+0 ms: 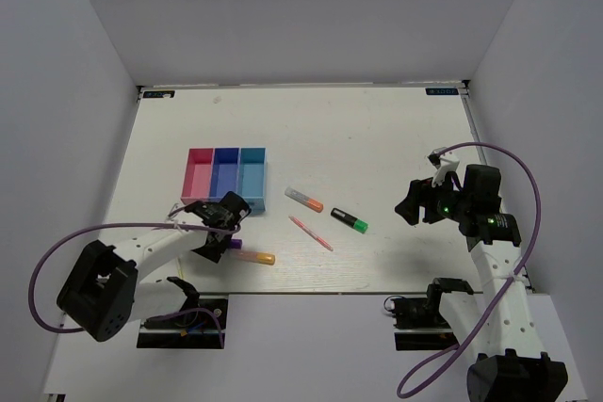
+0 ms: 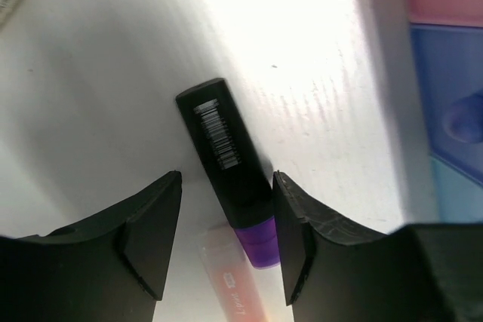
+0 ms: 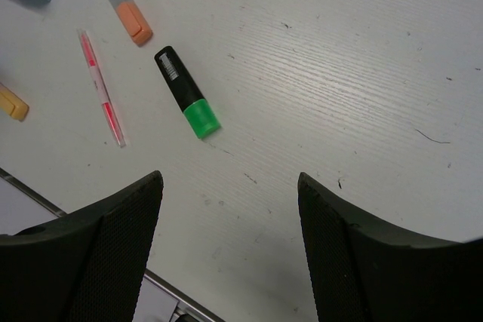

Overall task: Sort the stationery into containers
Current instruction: Move the pen to the center of the board, then pick up the pen from the center of the board.

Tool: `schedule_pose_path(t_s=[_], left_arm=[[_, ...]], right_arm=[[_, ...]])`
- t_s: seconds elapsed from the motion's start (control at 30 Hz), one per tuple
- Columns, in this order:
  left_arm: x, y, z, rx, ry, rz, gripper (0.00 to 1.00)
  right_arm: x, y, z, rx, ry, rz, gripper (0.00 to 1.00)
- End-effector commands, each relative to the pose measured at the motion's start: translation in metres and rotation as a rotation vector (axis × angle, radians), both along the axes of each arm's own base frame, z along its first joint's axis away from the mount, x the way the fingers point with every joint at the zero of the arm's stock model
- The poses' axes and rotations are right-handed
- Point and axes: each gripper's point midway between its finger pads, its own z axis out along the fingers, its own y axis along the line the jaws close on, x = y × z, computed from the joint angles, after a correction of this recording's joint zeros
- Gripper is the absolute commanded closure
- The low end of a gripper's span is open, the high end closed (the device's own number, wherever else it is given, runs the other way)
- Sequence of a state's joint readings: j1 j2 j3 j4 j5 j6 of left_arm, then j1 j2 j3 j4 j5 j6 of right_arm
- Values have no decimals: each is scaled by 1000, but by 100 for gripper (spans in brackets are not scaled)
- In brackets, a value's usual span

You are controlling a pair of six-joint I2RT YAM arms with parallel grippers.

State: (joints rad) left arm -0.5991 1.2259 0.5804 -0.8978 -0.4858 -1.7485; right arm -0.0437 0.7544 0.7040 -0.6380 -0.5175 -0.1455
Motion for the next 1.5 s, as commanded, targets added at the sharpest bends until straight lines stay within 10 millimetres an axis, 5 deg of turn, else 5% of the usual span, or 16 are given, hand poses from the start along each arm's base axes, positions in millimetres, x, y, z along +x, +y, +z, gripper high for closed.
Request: schedule_pose_path(t_s=[0.0,0.73,1.47], left_arm=[[-23,18,-8,57,64,10,39],[-28,20,-17,-48,121,215,31],[-43,17,-32,-47,228,351,34]], right_arm=[[0,-1,1,-4,-14,-6,25],[0,0,3,-3,-21,-8,25],[0,0,8,-4,-43,-13,25]])
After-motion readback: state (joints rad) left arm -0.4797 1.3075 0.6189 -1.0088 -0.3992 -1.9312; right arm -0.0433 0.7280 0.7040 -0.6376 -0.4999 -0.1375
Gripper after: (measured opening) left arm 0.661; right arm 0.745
